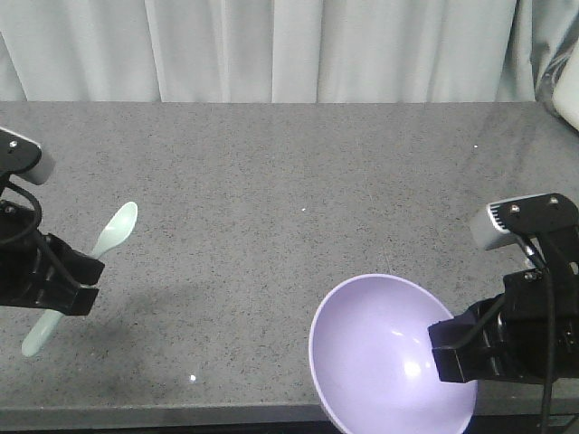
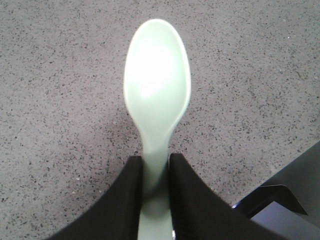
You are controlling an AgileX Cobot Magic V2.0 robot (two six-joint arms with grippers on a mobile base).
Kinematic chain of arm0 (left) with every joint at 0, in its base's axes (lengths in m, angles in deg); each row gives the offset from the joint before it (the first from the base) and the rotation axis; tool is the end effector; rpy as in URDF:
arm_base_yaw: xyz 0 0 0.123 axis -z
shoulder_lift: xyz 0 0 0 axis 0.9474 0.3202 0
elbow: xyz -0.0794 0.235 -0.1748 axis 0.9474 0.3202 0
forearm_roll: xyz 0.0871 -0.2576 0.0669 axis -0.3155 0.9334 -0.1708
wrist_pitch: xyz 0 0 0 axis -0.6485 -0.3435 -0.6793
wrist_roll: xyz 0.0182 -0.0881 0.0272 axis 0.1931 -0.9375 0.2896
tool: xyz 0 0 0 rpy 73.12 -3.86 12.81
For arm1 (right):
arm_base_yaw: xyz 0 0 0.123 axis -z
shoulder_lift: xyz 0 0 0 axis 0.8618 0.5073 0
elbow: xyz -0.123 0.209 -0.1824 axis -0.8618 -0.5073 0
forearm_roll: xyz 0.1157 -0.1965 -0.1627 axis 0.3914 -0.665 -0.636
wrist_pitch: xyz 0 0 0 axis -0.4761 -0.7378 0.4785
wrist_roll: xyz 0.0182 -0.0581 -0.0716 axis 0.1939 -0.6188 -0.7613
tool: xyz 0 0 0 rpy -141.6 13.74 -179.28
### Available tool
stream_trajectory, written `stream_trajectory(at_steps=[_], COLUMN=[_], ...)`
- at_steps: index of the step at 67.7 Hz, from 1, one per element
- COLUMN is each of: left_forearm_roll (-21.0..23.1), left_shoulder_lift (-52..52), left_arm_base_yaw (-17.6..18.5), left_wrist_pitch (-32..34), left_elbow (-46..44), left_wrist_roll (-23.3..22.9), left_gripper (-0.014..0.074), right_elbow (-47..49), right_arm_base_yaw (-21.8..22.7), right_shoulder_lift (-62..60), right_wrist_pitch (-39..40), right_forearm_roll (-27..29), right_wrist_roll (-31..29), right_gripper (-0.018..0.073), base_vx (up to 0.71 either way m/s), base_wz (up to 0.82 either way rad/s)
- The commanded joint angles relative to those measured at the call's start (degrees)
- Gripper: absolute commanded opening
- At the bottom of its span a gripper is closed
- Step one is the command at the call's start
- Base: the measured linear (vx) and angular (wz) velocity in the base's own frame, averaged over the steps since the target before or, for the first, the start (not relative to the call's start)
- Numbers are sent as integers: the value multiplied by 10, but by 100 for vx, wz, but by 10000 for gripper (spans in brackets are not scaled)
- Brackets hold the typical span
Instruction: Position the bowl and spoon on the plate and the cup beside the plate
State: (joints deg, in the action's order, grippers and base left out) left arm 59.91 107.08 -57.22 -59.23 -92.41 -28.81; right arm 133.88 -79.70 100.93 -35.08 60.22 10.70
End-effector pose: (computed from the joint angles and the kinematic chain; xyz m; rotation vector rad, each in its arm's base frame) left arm 0.2287 -0.0781 0.3338 0.5916 2.4216 -0.3041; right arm 0.1793 0.0941 0.3110 -0.4616 2.4831 0.5328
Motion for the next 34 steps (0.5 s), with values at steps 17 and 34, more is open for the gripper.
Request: stream_trajectory(at_steps=[17,34], left_forearm_roll=[13,13], left_shoulder_lift=[-12,-12], left_arm_base_yaw=[3,3], left_wrist_pitch=[28,28], left_elbow=[-14,-14], left_wrist_roll=[0,0], left_gripper=[77,77], right_elbow=[16,16], right_arm_base_yaw=[0,0], right_shoulder_lift=[-8,-8], right_wrist_pitch=[24,24], right_forearm_roll=[15,15], right_wrist_roll=[-1,-1], right_gripper=[-1,-1], base_vx=[0,0], base_wz=[0,0])
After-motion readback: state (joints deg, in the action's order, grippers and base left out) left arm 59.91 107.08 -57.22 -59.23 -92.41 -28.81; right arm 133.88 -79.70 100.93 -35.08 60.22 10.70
